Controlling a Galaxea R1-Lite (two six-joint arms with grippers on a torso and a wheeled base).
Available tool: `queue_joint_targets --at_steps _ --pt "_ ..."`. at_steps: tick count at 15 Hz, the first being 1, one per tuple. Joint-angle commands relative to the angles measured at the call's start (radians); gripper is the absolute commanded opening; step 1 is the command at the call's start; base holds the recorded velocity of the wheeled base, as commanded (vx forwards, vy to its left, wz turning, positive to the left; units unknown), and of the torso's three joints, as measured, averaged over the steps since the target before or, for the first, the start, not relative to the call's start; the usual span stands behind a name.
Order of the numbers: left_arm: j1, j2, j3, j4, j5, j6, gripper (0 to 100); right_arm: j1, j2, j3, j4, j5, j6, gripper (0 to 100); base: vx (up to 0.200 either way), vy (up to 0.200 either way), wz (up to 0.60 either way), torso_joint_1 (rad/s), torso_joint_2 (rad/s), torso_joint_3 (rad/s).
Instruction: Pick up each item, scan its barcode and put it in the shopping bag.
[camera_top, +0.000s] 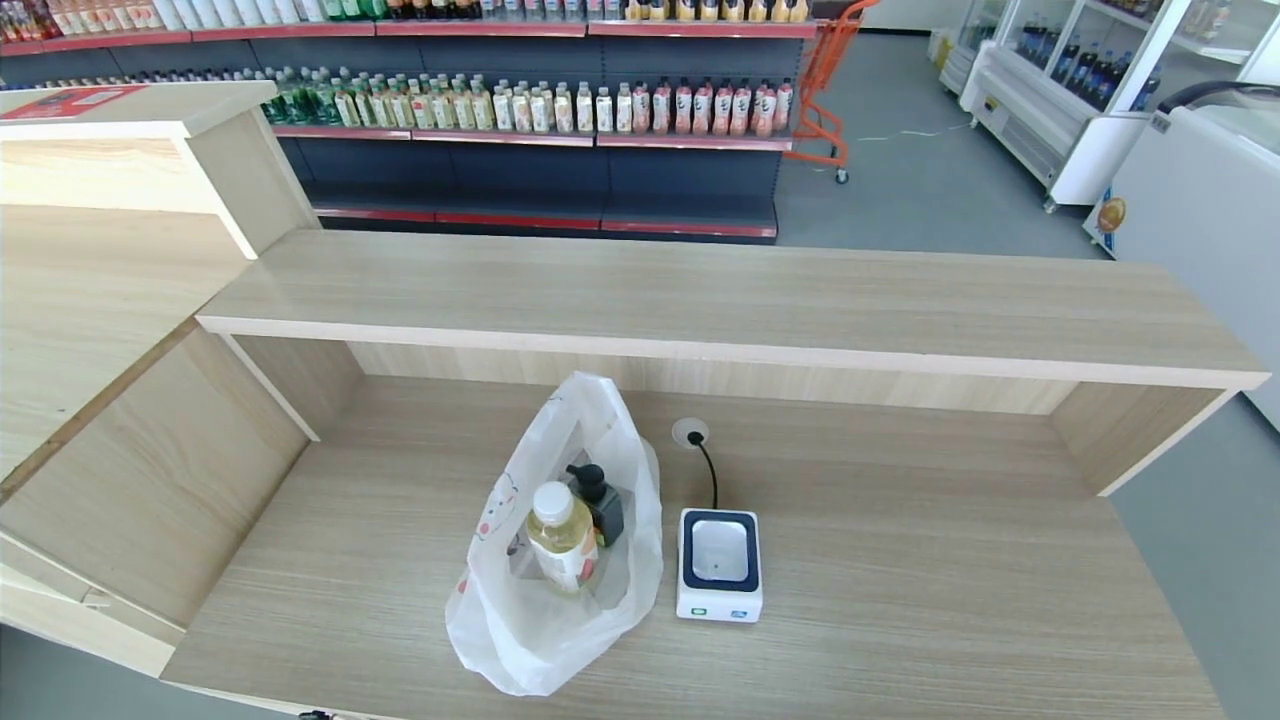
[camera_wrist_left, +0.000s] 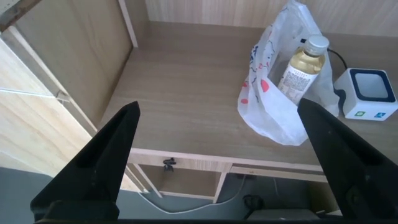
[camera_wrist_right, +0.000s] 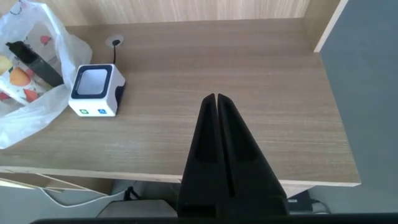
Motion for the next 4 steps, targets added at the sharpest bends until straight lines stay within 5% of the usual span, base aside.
queue_joint_targets --at_steps 1,4 --pt "0.0 0.0 0.0 0.0 0.0 0.0 100 0.0 0.003 0.0 0.0 0.0 0.0 0 0.0 0.0 0.0 0.0 0.0 0.0" --pt "0.0 0.0 0.0 0.0 0.0 0.0 100 0.0 0.003 0.0 0.0 0.0 0.003 0 0.0 0.0 0.0 0.0 0.0 0.0"
